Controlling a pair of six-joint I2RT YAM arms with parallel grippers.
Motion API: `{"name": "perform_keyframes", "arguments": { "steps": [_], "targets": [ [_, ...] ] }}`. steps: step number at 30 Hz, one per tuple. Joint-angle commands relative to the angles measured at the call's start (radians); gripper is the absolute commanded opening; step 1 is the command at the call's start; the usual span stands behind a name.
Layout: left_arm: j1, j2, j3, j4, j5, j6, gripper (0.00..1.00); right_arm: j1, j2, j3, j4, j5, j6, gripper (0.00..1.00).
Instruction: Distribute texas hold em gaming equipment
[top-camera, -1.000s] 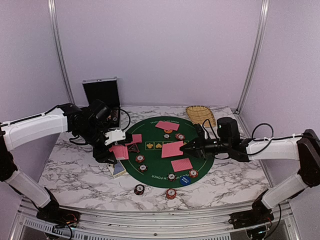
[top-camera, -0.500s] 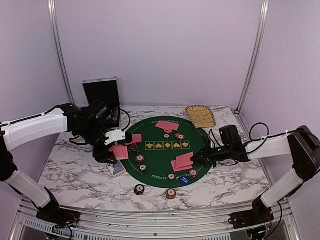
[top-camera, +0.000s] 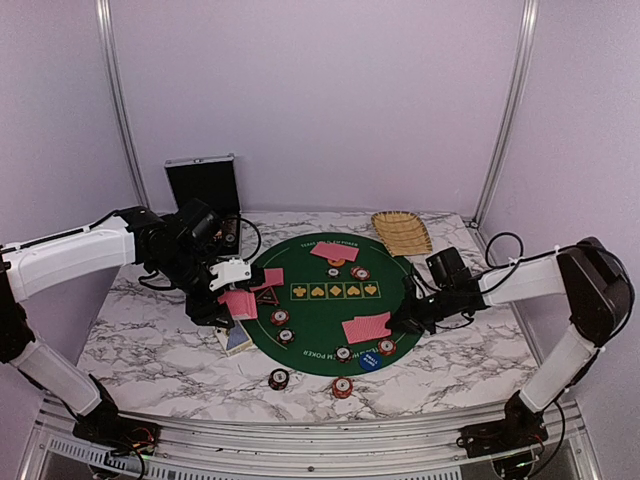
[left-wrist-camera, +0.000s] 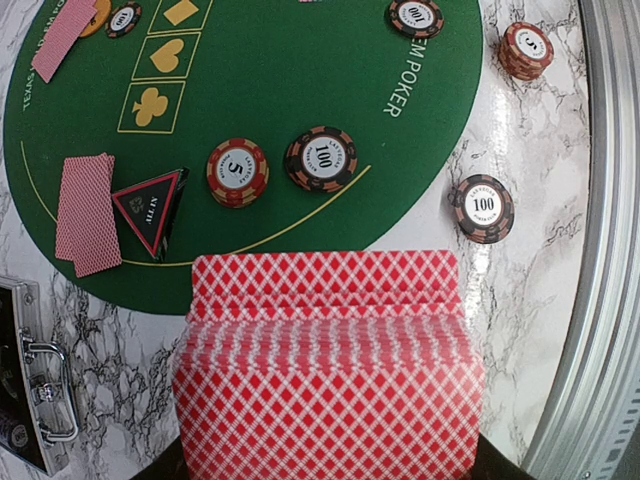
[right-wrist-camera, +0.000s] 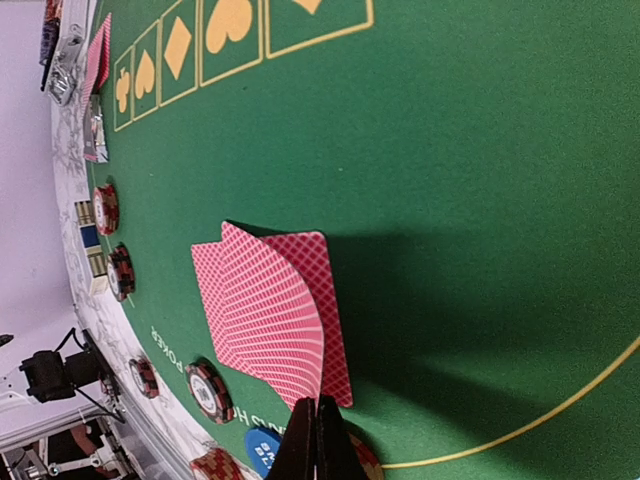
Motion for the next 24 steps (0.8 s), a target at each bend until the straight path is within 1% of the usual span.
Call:
{"name": "perform_keyframes", "arguments": {
  "steps": [1, 5, 9, 11, 15, 21, 24],
  "targets": [
    [0.003, -0.016, 0.011, -0.010, 0.029, 0.008, 0.00, -0.009, 0.026, 0.053, -0.109, 0.064, -0.070, 0.00],
    [0.003, -0.015, 0.010, -0.010, 0.042, 0.007, 0.00, -0.009, 0.024, 0.076, -0.171, 0.098, -0.098, 0.00],
    [0.003, -0.010, 0.012, -0.010, 0.046, 0.005, 0.00, -0.009, 0.012, 0.093, -0.216, 0.118, -0.116, 0.15],
    [0.004, -0.009, 0.013, -0.010, 0.045, 0.003, 0.00, -0.009, 0.005, 0.102, -0.234, 0.133, -0.118, 0.29],
    [0.003, -0.010, 0.017, -0.011, 0.043, 0.001, 0.00, -0.003, -0.015, 0.130, -0.278, 0.164, -0.123, 0.44],
    [0.003, -0.011, 0.025, -0.014, 0.043, 0.000, 0.00, 0.022, -0.062, 0.217, -0.362, 0.255, -0.129, 0.74],
    [0.003, -0.010, 0.027, -0.014, 0.043, 0.000, 0.00, 0.046, -0.086, 0.261, -0.372, 0.293, -0.120, 0.95]
  ]
}}
